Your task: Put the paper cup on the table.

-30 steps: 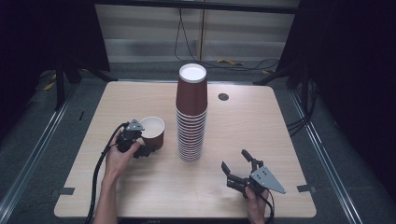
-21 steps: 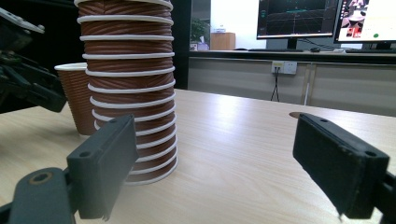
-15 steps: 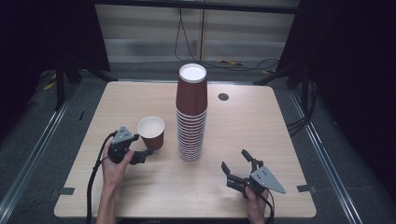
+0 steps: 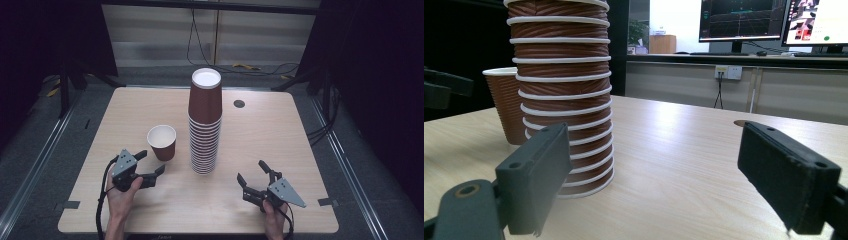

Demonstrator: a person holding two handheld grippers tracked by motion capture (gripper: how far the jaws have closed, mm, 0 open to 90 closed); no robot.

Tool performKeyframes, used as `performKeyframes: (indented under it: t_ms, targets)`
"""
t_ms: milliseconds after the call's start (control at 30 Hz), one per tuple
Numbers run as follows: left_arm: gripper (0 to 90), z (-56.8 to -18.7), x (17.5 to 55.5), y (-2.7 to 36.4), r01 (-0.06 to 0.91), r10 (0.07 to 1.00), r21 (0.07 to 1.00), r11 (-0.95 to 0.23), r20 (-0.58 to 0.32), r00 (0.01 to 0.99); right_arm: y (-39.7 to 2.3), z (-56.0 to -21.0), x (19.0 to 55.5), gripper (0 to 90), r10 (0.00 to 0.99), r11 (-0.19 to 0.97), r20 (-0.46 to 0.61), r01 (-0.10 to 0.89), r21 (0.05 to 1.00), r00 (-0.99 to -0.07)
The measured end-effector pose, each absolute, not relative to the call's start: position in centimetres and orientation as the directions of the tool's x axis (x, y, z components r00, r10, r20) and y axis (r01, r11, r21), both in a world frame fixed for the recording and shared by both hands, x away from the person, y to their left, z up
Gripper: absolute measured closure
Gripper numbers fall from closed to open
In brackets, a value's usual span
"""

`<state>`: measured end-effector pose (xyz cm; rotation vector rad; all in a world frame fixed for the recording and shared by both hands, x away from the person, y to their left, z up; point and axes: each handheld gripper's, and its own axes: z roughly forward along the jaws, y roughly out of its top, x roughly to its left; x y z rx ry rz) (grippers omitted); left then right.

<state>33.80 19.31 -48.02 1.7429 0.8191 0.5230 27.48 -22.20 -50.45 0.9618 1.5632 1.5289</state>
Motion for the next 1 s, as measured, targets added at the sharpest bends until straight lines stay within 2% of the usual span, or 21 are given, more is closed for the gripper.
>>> performKeyframes:
  t_ms: [200,567,667,700,1000]
  targets:
    - [16.5,-48.8,32.5,19.0,0.258,0.740,0.955,-0.145,-0.068,0.669,-22.2,-50.5,27.5,13.4,0.893,0.010,-0.001,0.017,1.000,-0.450]
    - [16.5,-50.2,29.8,17.5,0.223,0.758,0.963,-0.148,-0.035,0.651,-22.2,-50.5,27.5,13.4,0.894,0.011,-0.002,0.018,1.000,-0.449]
    - [16.4,-50.7,29.5,17.5,0.225,0.757,0.967,-0.117,-0.060,0.651,-22.2,-50.5,27.5,13.4,0.893,0.010,-0.001,0.017,1.000,-0.450]
    - [16.4,-50.8,29.1,17.4,0.199,0.765,0.972,-0.125,-0.033,0.643,-22.2,-50.5,27.5,13.4,0.893,0.010,-0.001,0.017,1.000,-0.450]
    - [16.4,-50.9,28.6,17.5,0.159,0.747,0.982,-0.103,-0.029,0.664,-22.2,-50.5,27.5,13.3,0.889,0.011,-0.001,0.018,1.000,-0.457]
